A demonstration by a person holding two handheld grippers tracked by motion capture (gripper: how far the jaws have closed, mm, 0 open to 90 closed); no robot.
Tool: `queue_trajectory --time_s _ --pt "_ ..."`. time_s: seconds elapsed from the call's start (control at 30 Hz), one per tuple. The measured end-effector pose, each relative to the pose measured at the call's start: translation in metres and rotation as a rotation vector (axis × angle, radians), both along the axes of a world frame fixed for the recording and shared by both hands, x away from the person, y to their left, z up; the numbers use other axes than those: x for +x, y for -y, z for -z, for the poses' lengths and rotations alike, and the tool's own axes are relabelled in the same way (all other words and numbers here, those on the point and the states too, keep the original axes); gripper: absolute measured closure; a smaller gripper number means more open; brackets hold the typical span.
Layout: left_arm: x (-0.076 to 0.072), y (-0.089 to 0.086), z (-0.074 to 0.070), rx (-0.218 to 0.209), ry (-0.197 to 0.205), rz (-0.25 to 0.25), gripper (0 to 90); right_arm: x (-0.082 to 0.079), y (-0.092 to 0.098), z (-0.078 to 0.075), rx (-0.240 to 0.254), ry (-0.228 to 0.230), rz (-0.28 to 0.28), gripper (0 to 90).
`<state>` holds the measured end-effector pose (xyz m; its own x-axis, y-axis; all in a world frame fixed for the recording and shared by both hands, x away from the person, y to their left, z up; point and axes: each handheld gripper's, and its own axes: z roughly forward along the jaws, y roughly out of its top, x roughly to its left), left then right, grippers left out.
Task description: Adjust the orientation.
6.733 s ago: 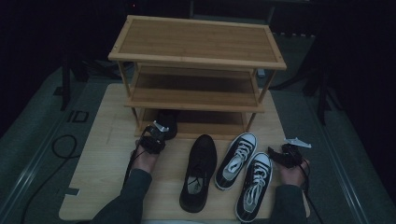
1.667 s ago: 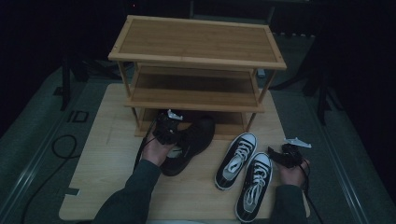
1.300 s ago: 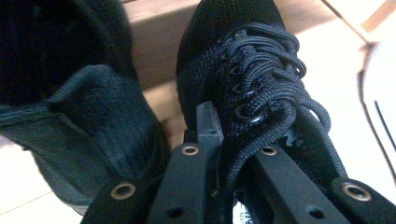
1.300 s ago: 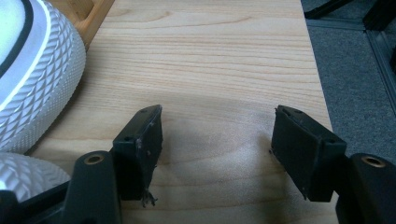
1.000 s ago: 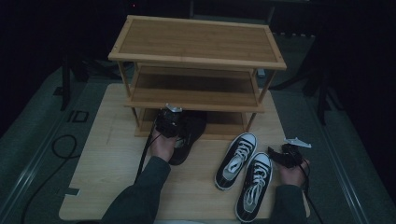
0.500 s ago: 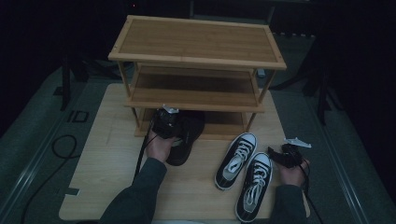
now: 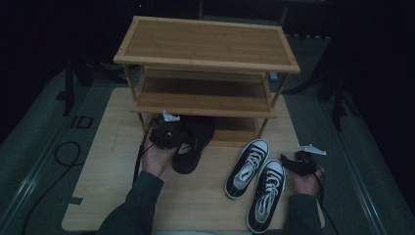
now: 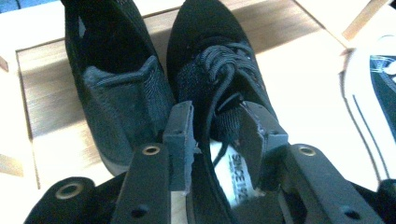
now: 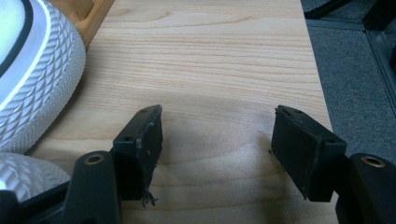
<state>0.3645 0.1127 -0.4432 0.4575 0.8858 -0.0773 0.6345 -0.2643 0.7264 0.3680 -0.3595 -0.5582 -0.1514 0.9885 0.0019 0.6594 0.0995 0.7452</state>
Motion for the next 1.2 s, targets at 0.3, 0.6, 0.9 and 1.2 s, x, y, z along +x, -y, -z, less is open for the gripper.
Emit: queue_trajectory --time_s 0.3,0.6,0.9,1.2 --pt "-0.016 -0.014 -0.006 0.012 0.000 0.050 86.1 0.000 0.000 0.000 0.000 -0.001 0.000 33.6" --pt "-0.028 -0.029 0.006 -0.014 -0.012 0.039 90.0 0.000 0.000 0.000 0.000 -0.001 0.000 33.6" --pt "-0.043 -0.030 0.029 0.014 -0.053 0.059 89.9 0.000 0.000 0.000 0.000 -0.001 0.000 33.7" --pt "-0.062 -0.024 0.054 0.067 -0.091 0.129 89.8 0.000 0.000 0.000 0.001 -0.001 0.001 33.6"
